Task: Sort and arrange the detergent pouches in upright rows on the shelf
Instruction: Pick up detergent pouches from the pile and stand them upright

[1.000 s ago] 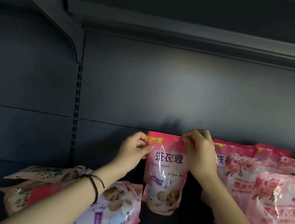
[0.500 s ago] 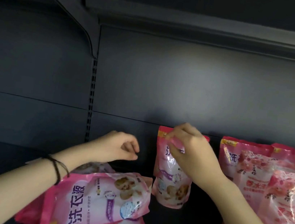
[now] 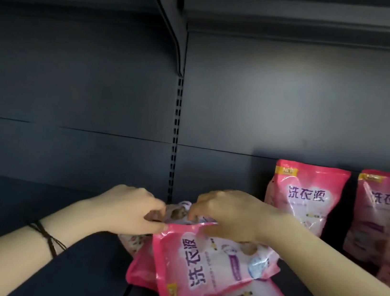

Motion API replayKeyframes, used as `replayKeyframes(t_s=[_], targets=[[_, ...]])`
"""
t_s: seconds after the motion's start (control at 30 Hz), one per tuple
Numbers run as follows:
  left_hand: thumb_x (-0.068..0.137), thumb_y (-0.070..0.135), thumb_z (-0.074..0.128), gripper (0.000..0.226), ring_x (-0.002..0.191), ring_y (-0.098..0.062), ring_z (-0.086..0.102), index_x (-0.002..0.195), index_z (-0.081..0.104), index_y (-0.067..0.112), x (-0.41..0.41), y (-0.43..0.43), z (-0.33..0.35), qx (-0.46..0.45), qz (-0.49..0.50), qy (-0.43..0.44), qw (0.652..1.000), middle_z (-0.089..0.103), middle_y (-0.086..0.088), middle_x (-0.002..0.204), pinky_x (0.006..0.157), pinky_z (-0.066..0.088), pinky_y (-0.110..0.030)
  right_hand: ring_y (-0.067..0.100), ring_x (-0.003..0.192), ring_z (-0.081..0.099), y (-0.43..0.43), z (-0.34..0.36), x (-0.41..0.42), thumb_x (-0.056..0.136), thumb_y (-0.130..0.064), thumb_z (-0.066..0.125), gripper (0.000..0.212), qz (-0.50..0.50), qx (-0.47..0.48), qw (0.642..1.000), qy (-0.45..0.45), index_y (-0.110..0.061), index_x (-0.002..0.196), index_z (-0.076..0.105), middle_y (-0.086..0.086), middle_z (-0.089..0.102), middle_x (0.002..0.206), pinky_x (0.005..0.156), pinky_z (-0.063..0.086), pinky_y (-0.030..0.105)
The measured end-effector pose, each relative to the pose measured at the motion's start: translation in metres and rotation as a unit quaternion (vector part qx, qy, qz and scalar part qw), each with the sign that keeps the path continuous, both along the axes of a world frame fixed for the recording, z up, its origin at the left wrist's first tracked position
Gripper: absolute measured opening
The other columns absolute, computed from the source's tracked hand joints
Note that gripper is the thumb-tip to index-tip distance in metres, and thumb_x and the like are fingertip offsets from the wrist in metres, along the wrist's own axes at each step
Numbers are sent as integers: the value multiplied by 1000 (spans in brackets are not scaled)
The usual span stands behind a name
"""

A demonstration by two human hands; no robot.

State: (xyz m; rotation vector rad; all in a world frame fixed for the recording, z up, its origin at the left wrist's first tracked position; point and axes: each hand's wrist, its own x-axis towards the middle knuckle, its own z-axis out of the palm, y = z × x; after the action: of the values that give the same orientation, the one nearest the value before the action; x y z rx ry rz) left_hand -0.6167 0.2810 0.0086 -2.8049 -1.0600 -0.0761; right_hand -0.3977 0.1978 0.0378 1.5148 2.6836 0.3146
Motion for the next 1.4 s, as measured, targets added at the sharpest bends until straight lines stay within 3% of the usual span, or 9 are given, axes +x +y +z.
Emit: replayKeyframes(t_s=[0.2, 0.33, 0.47, 0.63, 0.77, 0.93, 1.03, 1.2, 1.4], targets=[[82, 49, 65, 20, 68, -4, 57, 81, 66, 29, 3, 0, -12, -151, -23, -84, 985, 63, 11, 78, 60, 45, -27, 16, 82, 60, 27, -22, -32, 96, -20, 49, 20, -35, -158, 982, 93, -14, 108, 64, -11, 55, 84, 74, 47, 32], [83, 39, 71, 12, 68, 5, 60, 77, 68, 28, 6, 4, -8, -208, -42, -200, 957, 69, 15, 76, 63, 46, -19, 18, 96, 60, 32, -29, -21, 95, -19, 49, 18, -80, -84, 977, 177, -19, 103, 65, -2, 66, 105, 85, 49, 41], [71, 61, 66, 36, 87, 5, 64, 95, 68, 36, 7, 9, 0, -270, -18, -381, 884, 70, 19, 93, 76, 47, -18, 18, 81, 57, 28, -11, 7, 93, -12, 54, 12, -120, 56, 946, 295, -11, 95, 65, -2, 62, 85, 73, 44, 26], [71, 54, 67, 48, 106, -9, 66, 113, 63, 29, 18, 11, -4, -397, -50, -524, 752, 71, 9, 110, 90, 51, -33, 18, 63, 50, 17, 1, 42, 93, -7, 56, 12, -148, 167, 853, 472, -8, 81, 59, 2, 56, 67, 63, 43, 31], [73, 37, 75, 45, 104, -11, 67, 114, 63, 24, 49, 4, -14, -418, -66, -542, 726, 73, 5, 108, 85, 54, -26, 24, 72, 57, 7, 6, 55, 95, -3, 53, 12, -125, 173, 736, 642, -2, 86, 61, 14, 64, 78, 72, 50, 45], [84, 28, 67, 26, 97, -16, 70, 104, 69, 12, 100, -9, 1, -358, -90, -644, 670, 74, -1, 101, 82, 56, -24, 10, 57, 62, -8, 12, 68, 95, -5, 53, 20, -103, 199, 628, 746, -13, 79, 61, -6, 66, 62, 57, 53, 25], [90, 23, 63, 17, 84, -16, 72, 96, 70, 8, 125, -19, 18, -304, -118, -664, 673, 75, -3, 91, 71, 57, -22, 2, 50, 58, -23, 13, 84, 95, -6, 53, 23, -109, 221, 571, 783, -17, 75, 58, -12, 64, 56, 48, 46, 17], [94, 21, 59, 19, 78, -16, 71, 90, 70, 6, 168, -41, 14, -285, -139, -644, 697, 74, -4, 86, 62, 57, -25, 11, 63, 60, -54, 1, 116, 95, -6, 50, 23, -128, 215, 518, 818, -18, 77, 58, -8, 66, 65, 65, 50, 28], [96, 16, 55, 18, 80, -19, 71, 90, 69, 4, 209, -57, -12, -311, -129, -610, 717, 73, -8, 88, 64, 58, -28, 1, 53, 56, -75, -29, 150, 96, -4, 49, 27, -179, 214, 496, 822, -19, 74, 52, -14, 60, 57, 57, 45, 21]])
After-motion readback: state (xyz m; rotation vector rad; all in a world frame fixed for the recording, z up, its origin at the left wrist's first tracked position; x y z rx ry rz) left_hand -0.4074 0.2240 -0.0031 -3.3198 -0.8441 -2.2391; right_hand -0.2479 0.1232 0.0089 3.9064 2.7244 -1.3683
